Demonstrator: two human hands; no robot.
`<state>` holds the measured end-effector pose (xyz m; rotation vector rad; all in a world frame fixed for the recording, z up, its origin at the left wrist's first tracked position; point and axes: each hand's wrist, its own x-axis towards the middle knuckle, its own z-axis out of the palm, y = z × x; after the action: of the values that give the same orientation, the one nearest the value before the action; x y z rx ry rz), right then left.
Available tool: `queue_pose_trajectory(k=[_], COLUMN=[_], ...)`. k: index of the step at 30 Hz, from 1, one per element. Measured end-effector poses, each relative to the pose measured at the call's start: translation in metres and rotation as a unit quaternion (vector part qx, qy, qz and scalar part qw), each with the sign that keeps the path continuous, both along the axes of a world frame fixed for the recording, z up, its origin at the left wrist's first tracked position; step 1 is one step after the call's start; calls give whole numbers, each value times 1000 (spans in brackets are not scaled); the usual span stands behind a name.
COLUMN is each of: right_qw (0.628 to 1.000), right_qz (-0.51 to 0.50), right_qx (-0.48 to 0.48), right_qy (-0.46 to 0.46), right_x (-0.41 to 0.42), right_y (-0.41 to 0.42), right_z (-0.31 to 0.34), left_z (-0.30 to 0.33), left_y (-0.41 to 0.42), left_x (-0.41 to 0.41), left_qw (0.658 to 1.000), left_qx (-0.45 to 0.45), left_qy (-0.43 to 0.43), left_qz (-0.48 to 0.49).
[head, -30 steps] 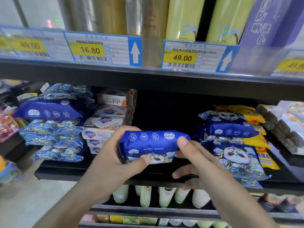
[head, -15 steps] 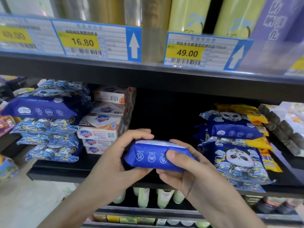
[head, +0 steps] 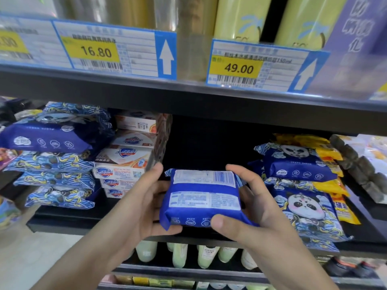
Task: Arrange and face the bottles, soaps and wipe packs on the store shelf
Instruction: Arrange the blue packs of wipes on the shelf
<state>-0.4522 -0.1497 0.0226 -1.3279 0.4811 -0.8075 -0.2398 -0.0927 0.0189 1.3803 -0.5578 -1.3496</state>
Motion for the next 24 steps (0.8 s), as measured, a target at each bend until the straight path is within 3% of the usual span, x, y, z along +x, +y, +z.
queue_pose_trajectory(k=[3,5,9,15,20,24], right_qw=[999,998,995,989,995,990], right_qz=[4,13,17,41,28,52], right_qx=[-42,-63,-80,-113,-53,-4], right_qy=[19,28,51,83,80,132], right_x=[1,3,1,-5,-9,-8], right_y=[1,2,3,7,2,-6], right_z=[-4,-8,-12,-9,-9,-5], left_z=[15,20,16,18,17,14], left_y=[7,12,27,25,27,28], left_x=[-6,-10,-11,-16,-18,-15], left_qw=[992,986,992,987,974,959], left_qx=[10,9,-13,-61,-138,-202], left_qy=[-95,-108,-66,-136,-179,-196], left_qz=[-80,-124,-102,-64,-20,-18])
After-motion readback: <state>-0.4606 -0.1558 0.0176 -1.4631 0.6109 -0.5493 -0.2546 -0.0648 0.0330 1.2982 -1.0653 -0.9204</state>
